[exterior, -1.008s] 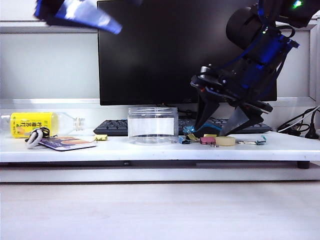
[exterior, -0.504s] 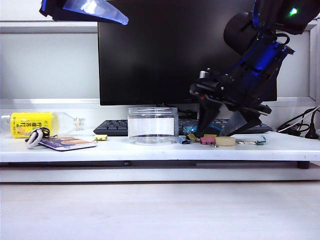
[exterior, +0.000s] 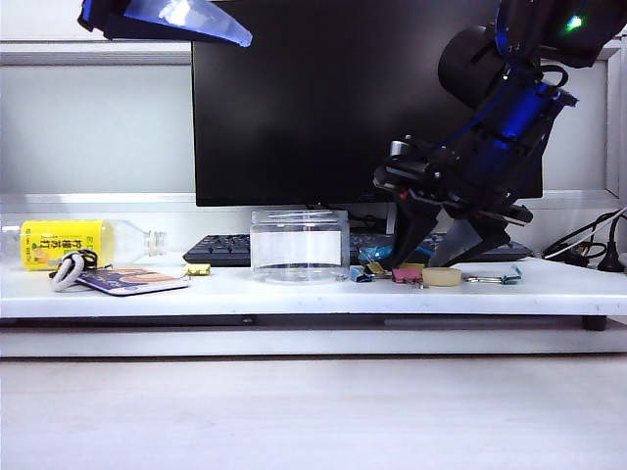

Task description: Pick up the clips with the largest number of clips of the same color on the table and place them in a round transparent plastic box.

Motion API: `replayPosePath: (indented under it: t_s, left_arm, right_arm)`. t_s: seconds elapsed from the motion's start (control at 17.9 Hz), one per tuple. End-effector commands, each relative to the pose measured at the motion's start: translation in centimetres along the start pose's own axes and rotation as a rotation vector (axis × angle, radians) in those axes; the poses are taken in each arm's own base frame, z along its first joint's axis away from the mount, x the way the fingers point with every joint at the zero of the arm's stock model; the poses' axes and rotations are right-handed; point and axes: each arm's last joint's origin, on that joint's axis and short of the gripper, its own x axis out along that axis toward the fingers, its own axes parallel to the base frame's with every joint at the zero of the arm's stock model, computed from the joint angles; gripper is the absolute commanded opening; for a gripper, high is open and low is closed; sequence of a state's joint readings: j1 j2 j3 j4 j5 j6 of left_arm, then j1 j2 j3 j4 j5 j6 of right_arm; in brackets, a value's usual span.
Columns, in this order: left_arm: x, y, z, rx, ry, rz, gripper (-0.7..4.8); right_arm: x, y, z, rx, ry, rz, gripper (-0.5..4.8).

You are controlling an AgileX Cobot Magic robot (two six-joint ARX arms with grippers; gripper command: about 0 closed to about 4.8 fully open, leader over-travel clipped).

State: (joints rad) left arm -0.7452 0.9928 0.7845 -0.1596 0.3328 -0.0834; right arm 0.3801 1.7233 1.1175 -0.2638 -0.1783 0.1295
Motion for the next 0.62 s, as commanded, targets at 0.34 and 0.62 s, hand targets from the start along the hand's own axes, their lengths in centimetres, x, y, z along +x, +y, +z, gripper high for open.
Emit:
replayPosePath:
  t_s: [0.34,0.62]
  left_arm:
    - [-0.11,-0.1,0.33,0.004,-0.019,-0.006,3.13]
    - [-0.11,-0.1,0.32,0.004,-0.017,-0.007,3.13]
  right_arm:
    - [0.14,-0.1,-0.93,-0.013,0.088,-0.01,2.39]
    - [0.6,-0.22,-1.25,-0.01,0.113,-0.013,1.51]
